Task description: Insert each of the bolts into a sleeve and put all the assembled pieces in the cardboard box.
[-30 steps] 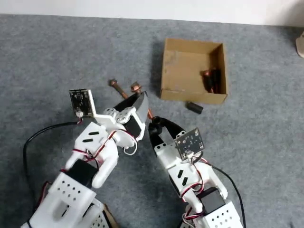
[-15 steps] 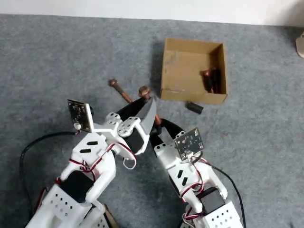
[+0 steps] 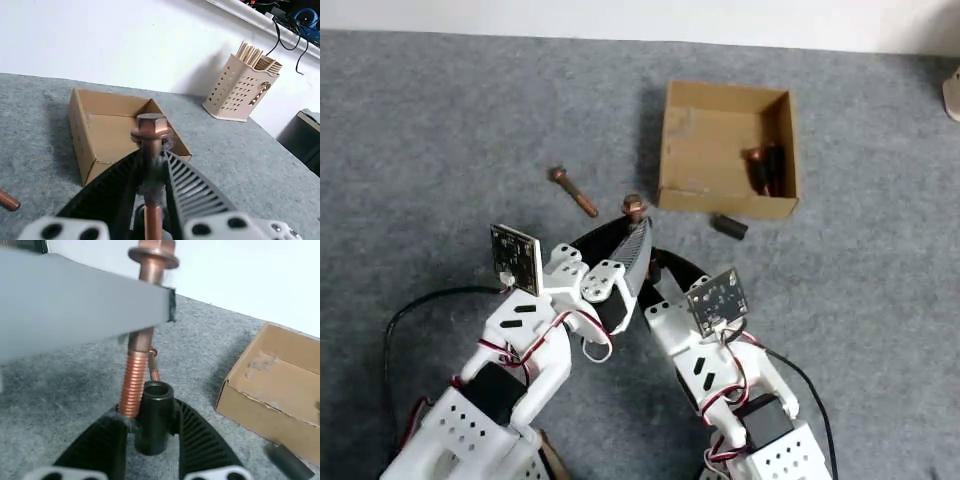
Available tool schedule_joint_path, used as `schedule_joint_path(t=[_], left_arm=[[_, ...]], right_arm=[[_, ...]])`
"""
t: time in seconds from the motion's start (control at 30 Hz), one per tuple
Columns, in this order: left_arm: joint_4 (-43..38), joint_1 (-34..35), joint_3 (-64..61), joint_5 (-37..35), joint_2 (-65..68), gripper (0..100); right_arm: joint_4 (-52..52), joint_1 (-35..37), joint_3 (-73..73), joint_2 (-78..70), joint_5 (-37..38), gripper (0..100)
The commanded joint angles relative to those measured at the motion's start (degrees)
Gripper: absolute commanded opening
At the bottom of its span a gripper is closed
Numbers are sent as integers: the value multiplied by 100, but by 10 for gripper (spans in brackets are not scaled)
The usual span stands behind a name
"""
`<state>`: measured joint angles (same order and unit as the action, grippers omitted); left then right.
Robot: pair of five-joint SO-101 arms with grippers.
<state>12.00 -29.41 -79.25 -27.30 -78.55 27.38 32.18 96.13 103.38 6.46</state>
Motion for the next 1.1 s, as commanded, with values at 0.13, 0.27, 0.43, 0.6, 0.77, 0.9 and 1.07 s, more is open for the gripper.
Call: schedule_joint_path(t=[0.13, 0.27, 0.43, 0.6, 0.77, 0.9, 1.07], left_arm=[[-281, -75, 382, 18, -84, 6], [-290, -75, 382, 26, -84, 6], [-299, -48, 435, 35, -127, 6], [-299, -75, 532, 35, -84, 6], [-466, -57, 497, 35, -75, 6], [-484, -40, 312, 44, -75, 6], [-484, -31, 66, 290, -92, 6]], right_arm=[[-22, 75, 637, 48, 44, 4], [-22, 75, 646, 48, 44, 4], [-22, 75, 655, 48, 44, 4], [-13, 145, 664, 48, 44, 4], [101, 347, 664, 48, 229, 4], [101, 347, 664, 48, 264, 4], [101, 347, 664, 66, 264, 4]])
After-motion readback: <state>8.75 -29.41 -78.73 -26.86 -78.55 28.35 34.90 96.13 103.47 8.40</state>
